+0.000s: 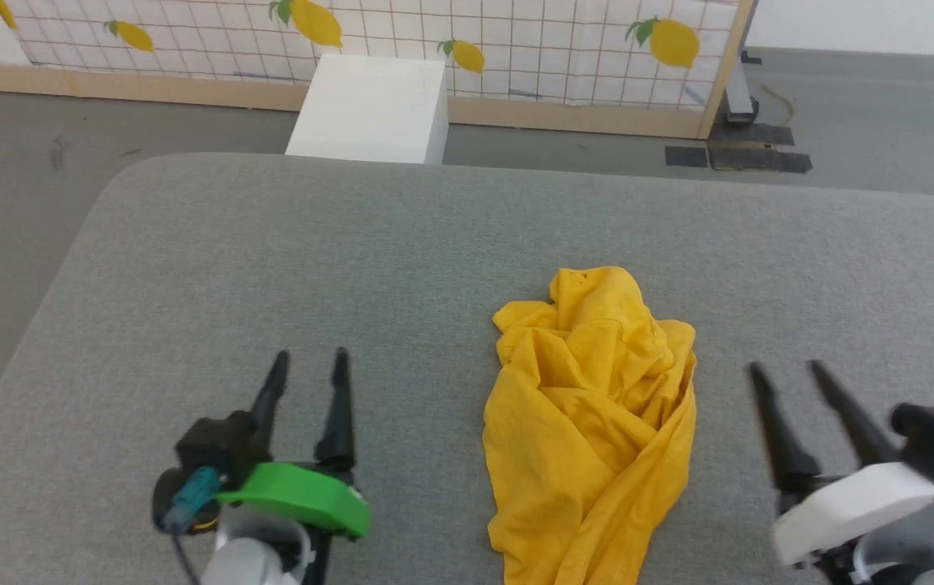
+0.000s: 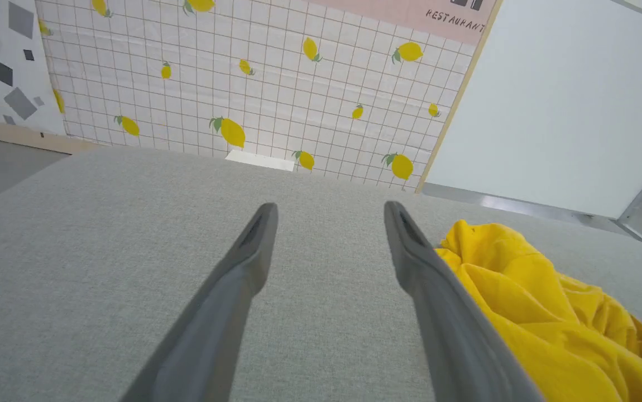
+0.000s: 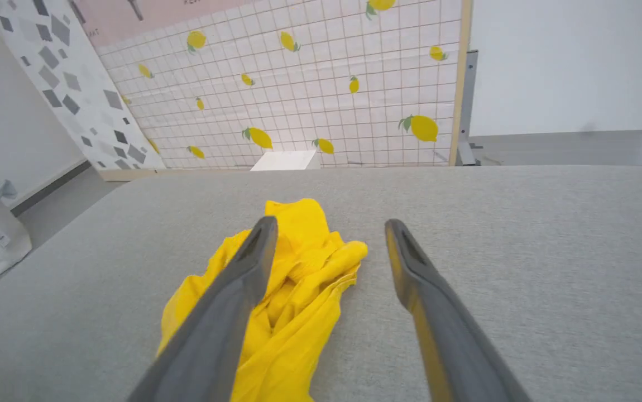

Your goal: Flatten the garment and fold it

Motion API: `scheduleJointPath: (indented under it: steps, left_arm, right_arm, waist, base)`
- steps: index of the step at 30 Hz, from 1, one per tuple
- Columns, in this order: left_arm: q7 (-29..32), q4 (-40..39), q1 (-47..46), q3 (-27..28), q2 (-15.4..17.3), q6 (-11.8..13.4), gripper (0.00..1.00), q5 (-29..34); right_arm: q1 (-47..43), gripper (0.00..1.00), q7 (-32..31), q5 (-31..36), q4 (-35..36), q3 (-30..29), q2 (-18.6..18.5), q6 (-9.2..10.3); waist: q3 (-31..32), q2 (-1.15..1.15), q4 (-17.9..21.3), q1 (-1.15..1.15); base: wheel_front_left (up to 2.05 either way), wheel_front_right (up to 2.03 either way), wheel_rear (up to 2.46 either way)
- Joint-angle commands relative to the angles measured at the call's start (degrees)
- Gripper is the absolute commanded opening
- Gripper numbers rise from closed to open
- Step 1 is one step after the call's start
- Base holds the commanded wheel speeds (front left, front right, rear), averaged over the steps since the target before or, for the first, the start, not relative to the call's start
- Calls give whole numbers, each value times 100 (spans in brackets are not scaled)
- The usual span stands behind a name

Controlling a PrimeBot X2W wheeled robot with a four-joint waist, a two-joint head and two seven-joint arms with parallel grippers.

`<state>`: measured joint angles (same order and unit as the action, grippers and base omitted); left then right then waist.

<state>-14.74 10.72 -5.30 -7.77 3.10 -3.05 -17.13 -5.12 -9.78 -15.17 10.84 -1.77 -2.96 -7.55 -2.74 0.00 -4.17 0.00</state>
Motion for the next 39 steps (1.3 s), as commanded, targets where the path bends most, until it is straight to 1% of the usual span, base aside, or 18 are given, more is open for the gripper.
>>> scheduleJointPath:
  steps: [1,3,6,12,15,17,20,24,25,26,27,29,31,32,35,38,39]
  left_arm:
    - [-26,44,-202,-134,-22,-24,100,-70]
    - [-26,202,-427,-373,-22,6,100,-122]
    - [34,544,-828,-782,-22,38,100,-271]
    - [794,1374,-1740,-1512,-22,195,100,-638]
    - [1462,1840,-2080,-1804,-22,244,100,-800]
    - [1981,2120,-2244,-1938,-22,348,100,-843]
    - [2879,2521,-2426,-2154,39,591,100,-691]
    - [3941,2724,-2465,-2374,174,740,100,-596]
    - [4062,2692,-2462,-2394,205,765,81,-587]
    - [4082,2597,-2462,-2387,242,814,8,-571]
    - [4010,2496,-2459,-2355,271,872,0,-560]
    - [3692,2242,-2408,-2195,312,1016,0,-596]
    - [3135,1932,-2325,-1938,353,1235,0,-634]
    - [2755,1744,-2260,-1758,375,1376,0,-660]
    - [1901,1300,-2004,-1319,444,1632,0,-770]
    - [1358,927,-1623,-950,600,1851,0,-852]
    - [1277,835,-1501,-871,645,1898,0,-877]
  right_arm:
    - [114,100,190,72,-113,-152,7,6]
    - [165,100,382,91,-304,-362,7,6]
    - [232,100,479,130,-565,-442,7,6]
    - [385,100,577,-33,-886,-256,8,6]
    - [470,100,622,-112,-980,-108,8,6]
    - [516,100,655,-147,-1028,-55,8,6]
    - [557,100,697,-170,-1087,-32,8,6]
    - [559,100,726,-177,-1144,-28,8,6]
    - [556,100,728,-178,-1154,-31,8,6]
    - [552,100,730,-180,-1165,-36,8,6]
    - [549,100,729,-186,-1174,-39,8,6]
    - [549,100,719,-190,-1186,-27,8,6]
    - [550,100,710,-187,-1177,-17,8,6]
    - [554,100,706,-183,-1167,-24,8,6]
    - [548,100,699,-157,-1129,-62,8,6]
    - [537,100,684,-125,-1087,-93,8,6]
    - [533,100,677,-115,-1079,-107,8,6]
  waist:
    - [-101,0,104,0]
    - [-206,0,200,0]
    - [-331,0,361,0]
    - [-574,0,744,0]
    - [-654,0,939,0]
    - [-697,0,1033,0]
    - [-735,0,1129,0]
    - [-730,0,1176,0]
    - [-728,0,1174,0]
    - [-725,0,1165,0]
    - [-720,0,1150,0]
    - [-702,0,1106,0]
    - [-681,0,1047,0]
    - [-670,0,1007,0]
    - [-626,0,866,0]
    - [-589,0,700,0]
    - [-586,0,641,0]
  base:
    - [0,0,0]
    - [0,0,0]
    - [0,0,0]
    - [0,0,0]
    - [0,0,0]
    - [0,0,0]
    - [0,0,0]
    - [0,0,0]
    - [0,0,0]
    - [0,0,0]
    - [0,0,0]
    - [0,0,0]
    - [0,0,0]
    - [0,0,0]
    - [0,0,0]
    - [0,0,0]
    - [0,0,0]
